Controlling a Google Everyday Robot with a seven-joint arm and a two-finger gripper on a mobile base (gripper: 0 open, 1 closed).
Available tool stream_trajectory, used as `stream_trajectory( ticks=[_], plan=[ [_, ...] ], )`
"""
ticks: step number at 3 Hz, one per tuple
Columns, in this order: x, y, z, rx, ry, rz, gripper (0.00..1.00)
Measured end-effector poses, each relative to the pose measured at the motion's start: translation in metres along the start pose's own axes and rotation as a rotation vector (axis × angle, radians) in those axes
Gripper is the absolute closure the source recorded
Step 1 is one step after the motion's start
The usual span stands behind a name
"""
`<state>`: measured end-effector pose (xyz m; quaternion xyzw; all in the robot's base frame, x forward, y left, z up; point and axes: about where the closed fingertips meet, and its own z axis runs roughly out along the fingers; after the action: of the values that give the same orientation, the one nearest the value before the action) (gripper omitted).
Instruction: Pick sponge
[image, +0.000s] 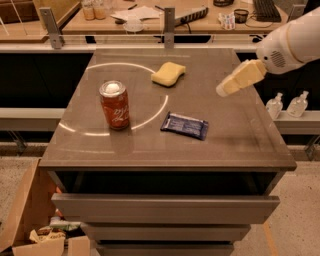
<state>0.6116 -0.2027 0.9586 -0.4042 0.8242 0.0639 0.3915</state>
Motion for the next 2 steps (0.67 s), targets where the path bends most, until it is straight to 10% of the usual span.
stream_trajectory(
  ticks=[2],
  plan=[
    [-0.0054, 0.0021, 0.0039, -0.003, -0.006, 0.006, 0.0]
  ],
)
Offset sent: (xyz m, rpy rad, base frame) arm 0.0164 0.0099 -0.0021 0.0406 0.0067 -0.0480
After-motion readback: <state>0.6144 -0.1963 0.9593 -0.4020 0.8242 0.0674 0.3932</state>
